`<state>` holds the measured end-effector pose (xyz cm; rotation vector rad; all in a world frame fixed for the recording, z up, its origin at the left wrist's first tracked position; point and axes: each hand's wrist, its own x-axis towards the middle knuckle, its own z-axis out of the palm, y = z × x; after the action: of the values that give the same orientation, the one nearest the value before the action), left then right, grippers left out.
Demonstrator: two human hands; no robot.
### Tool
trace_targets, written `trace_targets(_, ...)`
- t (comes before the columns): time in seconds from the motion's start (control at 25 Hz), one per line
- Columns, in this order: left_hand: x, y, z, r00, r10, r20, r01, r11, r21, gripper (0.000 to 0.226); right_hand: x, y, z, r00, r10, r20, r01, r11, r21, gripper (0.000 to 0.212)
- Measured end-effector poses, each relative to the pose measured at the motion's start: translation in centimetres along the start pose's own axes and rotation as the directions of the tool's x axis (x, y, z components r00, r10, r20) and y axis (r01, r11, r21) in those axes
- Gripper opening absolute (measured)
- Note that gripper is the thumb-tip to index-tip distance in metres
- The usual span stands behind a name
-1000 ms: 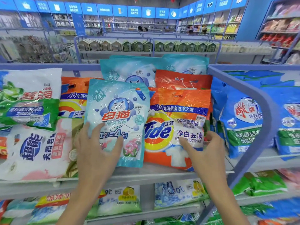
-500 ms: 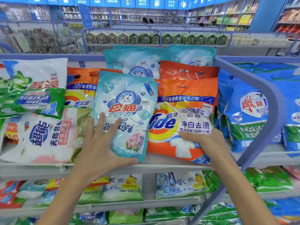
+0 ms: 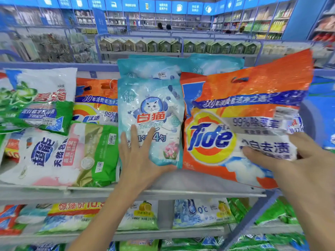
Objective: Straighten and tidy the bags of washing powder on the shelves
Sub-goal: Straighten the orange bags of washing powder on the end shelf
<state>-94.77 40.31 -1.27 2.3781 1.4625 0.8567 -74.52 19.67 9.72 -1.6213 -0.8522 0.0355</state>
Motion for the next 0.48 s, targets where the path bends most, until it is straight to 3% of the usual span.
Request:
trace_targets(0.08,1.1,0.7,0.4,1.000,0.007,0.030,-0.008,1.000,0.017,0.130,0.0,0.4,-1.2,0.999,0.035,-0.010,-0.035,0.998,0.046,0.023)
trace_targets(0.24,1.0,0.1,0.3,0.990,0.036,0.133,-0.038,0.999,0.015,0.129,-0.3,0.5,-2.2,0.992,0.129,0.004,-0.127,0.970,0.208,0.040)
trace_targets(0.32,1.1,-0.7,-1.1,0.971,0.039,0.237,0.009,0.981,-0.195,0.119,-0.6,0.6,-1.6,0.989,0.143,0.042,-0.149,0.958,0.246,0.039)
trace_targets(0.4,1.0,-0.7,-3.8,0.967,-0.011,0.254,0.165,0.789,-0.592,0.082,-0.7,0.9,-0.2,0.980,0.167,0.106,-0.191,0.936,0.297,0.039)
trace_targets(0.48,0.4,-0.6,-6.1,0.968,-0.044,0.246,0.223,0.594,-0.773,0.045,-0.5,1.5,2.2,0.961,0.194,0.199,-0.252,0.909,0.333,0.039)
